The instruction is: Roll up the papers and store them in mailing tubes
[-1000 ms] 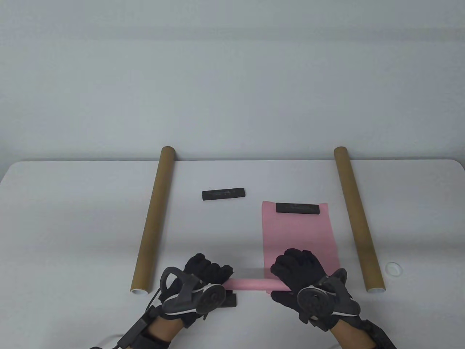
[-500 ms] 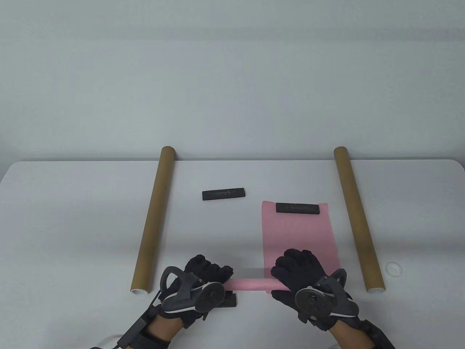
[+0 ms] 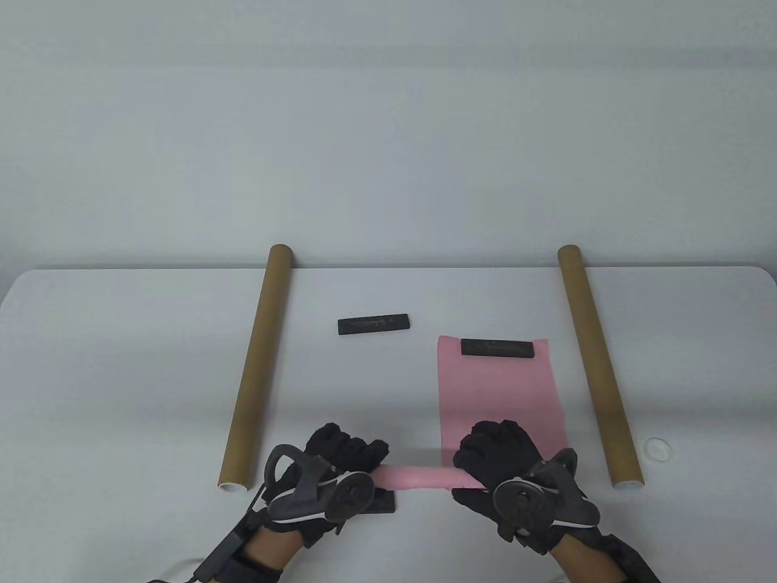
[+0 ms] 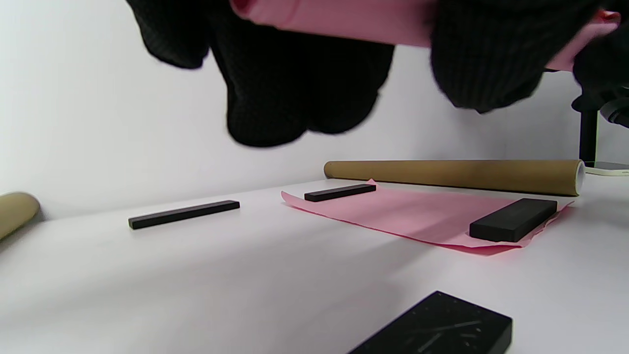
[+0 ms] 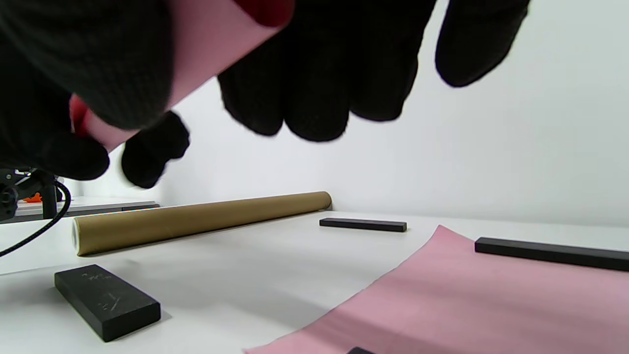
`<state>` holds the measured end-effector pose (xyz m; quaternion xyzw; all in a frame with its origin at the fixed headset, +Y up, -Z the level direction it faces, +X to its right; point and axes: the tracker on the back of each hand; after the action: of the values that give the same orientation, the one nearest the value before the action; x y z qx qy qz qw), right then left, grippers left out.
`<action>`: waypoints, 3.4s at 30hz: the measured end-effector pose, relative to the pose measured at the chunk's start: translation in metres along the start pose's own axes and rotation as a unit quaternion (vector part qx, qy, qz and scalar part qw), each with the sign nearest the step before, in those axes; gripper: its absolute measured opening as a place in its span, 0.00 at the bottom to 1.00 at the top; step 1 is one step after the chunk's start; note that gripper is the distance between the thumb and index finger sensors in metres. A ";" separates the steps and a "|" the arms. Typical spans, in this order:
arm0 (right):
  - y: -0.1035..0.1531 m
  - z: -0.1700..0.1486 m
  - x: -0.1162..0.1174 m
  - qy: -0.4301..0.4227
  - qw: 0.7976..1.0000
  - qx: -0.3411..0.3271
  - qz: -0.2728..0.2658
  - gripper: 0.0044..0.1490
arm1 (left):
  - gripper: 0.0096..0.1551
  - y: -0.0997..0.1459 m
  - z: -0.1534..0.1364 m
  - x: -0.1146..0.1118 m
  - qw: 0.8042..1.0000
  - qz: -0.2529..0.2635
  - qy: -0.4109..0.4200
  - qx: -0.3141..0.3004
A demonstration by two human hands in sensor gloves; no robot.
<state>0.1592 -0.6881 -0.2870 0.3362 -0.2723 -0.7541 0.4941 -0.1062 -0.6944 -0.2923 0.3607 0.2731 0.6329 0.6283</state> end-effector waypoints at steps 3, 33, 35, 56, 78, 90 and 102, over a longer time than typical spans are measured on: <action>-0.001 -0.003 0.002 -0.020 1.000 0.006 0.010 0.36 | 0.42 0.002 0.003 0.004 0.999 0.028 -0.029 -0.010; 0.011 -0.030 -0.018 -0.175 0.964 0.134 -0.151 0.57 | 0.32 -0.002 -0.023 -0.002 0.986 -0.023 0.160 0.050; 0.010 -0.036 -0.009 -0.286 0.937 0.151 -0.129 0.58 | 0.33 -0.002 -0.024 -0.003 0.978 -0.025 0.205 0.035; 0.010 -0.021 -0.025 -0.281 0.955 0.050 -0.080 0.36 | 0.45 0.002 -0.040 0.003 0.990 -0.022 0.071 0.123; 0.004 -0.012 0.003 -0.224 0.974 0.021 0.022 0.37 | 0.49 0.011 -0.118 -0.005 0.931 -0.088 0.091 0.342; 0.010 -0.013 -0.018 -0.166 0.985 0.012 -0.043 0.37 | 0.62 -0.032 -0.178 -0.033 0.840 -0.265 0.071 0.469; 0.011 -0.010 -0.020 -0.152 0.987 0.003 -0.048 0.37 | 0.68 -0.055 -0.215 -0.083 0.735 -0.391 0.125 0.539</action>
<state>0.1786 -0.6739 -0.2805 0.2320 -0.3303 -0.8185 0.4088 -0.2490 -0.7505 -0.4726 0.4175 0.7618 0.1176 0.4811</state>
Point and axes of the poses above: the tracker on the back of each hand, its own z axis roughly to the thumb side, its own y axis roughly from the fingertips to the wrist, x = y × z, and after that the axes turned 5 degrees about -z, right-handed
